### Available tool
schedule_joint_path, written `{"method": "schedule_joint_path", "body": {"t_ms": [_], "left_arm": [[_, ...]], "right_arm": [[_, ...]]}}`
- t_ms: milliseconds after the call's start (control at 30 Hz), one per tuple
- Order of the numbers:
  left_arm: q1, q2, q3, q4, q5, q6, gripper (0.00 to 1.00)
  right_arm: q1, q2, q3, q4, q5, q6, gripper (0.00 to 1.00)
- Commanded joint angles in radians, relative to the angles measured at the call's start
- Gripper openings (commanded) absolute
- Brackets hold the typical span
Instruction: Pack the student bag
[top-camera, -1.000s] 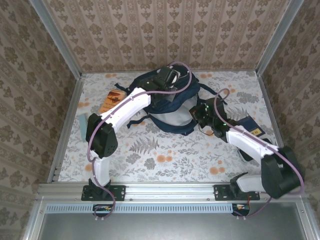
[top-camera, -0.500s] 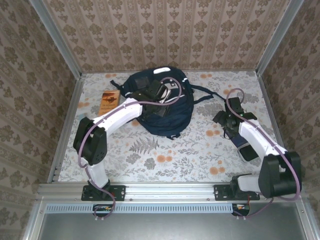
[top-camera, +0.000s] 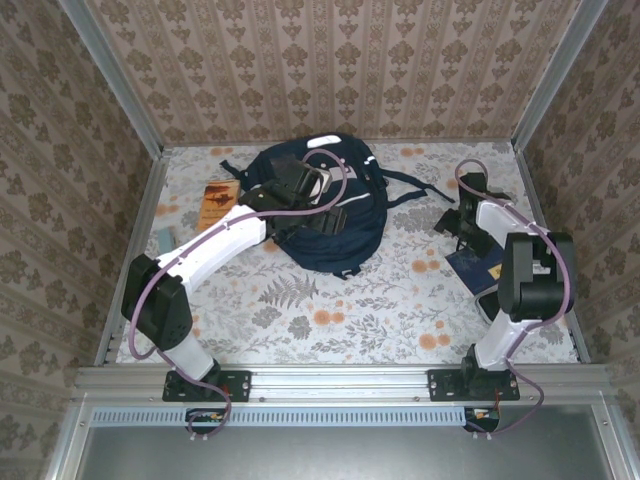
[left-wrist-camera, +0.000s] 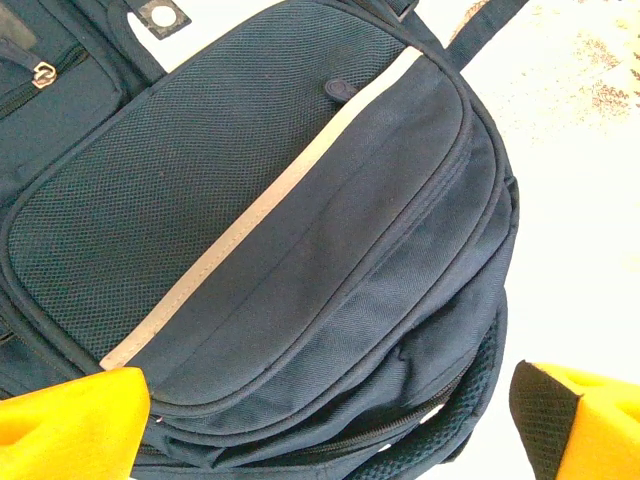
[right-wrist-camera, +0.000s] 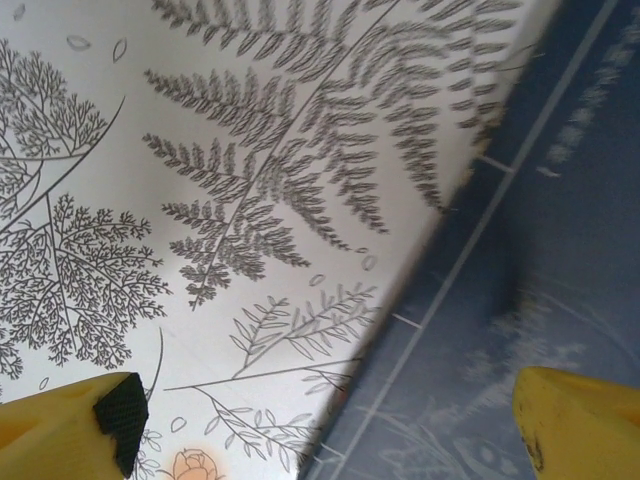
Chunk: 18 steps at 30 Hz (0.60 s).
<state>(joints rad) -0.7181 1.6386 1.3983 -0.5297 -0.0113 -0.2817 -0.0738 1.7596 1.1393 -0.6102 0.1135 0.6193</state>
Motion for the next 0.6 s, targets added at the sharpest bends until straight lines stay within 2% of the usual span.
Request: {"method": "schedule_joint_path", "body": {"t_ms": [0,233,400,567], "left_arm": [[0.008,0.003,-0.005,-0.001,0.001,-0.023,0.98],[0.012,0.032,0.016,-0.006,-0.014,-0.084,1.0],[0.02,0.042,0.024,-0.014,-0.01,-0.113,1.0],[0.031,0.044,0.016,-0.014,0.007,-0.131,1.0]], "right_arm": [[0.014,0.051,0.018,-0.047,-0.08,-0.042,0.96],[0.108,0.068,-0.023,-0.019,-0.202,-0.03,0.95],[0.238,0.038,-0.057,-0.002,-0.279,-0.005,0.94],[0.388,-0.029,-0.154,0.068,-0.332,0.088,0.94]]}}
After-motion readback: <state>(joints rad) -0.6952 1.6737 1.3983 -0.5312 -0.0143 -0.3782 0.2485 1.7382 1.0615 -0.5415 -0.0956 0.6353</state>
